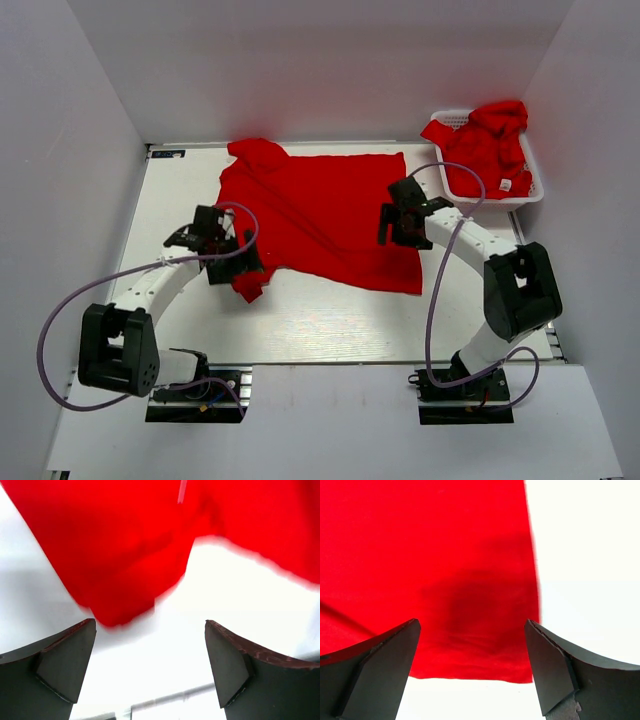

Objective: Fold and stack the t-shirts
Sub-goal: Grap the side of the flattened tshirt closest away from the robot with both arms

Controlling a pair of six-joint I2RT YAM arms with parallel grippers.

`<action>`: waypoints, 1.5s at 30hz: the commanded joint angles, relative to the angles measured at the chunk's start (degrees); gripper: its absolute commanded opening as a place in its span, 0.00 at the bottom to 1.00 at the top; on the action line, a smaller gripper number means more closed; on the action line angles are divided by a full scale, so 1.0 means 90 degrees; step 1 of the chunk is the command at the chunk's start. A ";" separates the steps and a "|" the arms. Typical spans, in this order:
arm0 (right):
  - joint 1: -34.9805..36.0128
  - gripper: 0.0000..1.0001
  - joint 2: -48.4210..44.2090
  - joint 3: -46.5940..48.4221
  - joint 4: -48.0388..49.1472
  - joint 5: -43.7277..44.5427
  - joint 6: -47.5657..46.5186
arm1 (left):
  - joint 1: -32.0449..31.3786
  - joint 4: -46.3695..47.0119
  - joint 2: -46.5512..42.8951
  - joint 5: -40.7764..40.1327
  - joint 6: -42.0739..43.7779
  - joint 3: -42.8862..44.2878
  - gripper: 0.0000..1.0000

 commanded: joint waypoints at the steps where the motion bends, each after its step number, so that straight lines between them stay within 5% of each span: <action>1: -0.0200 0.90 -0.0312 -0.0102 -0.0234 0.0355 0.0263 | -0.0277 -0.0299 -0.0661 0.0474 -0.0398 -0.0530 1.00; 10: -0.0435 0.90 -0.0448 -0.0150 -0.0274 0.0306 0.0214 | -0.0718 -0.0425 -0.0692 -0.0745 -0.1198 -0.1107 1.00; 22: -0.0621 0.90 -0.0605 -0.0385 -0.0303 0.0238 0.0302 | -0.0903 0.0082 0.0304 -0.1673 -0.1268 -0.0698 0.69; 28: -0.0689 0.90 -0.0702 -0.0483 -0.0400 0.0238 0.0410 | -0.0903 0.0082 0.0675 -0.1967 -0.1326 -0.0404 0.30; 31: -0.0699 0.90 -0.0761 -0.0512 -0.0420 0.0247 0.0410 | -0.0903 0.0082 0.0675 -0.1967 -0.1258 -0.0404 0.00; 45: -0.0689 0.90 -0.2059 -0.1644 -0.0284 -0.0406 -0.0254 | -0.0962 -0.0914 0.0177 -0.1284 0.0244 0.0113 0.00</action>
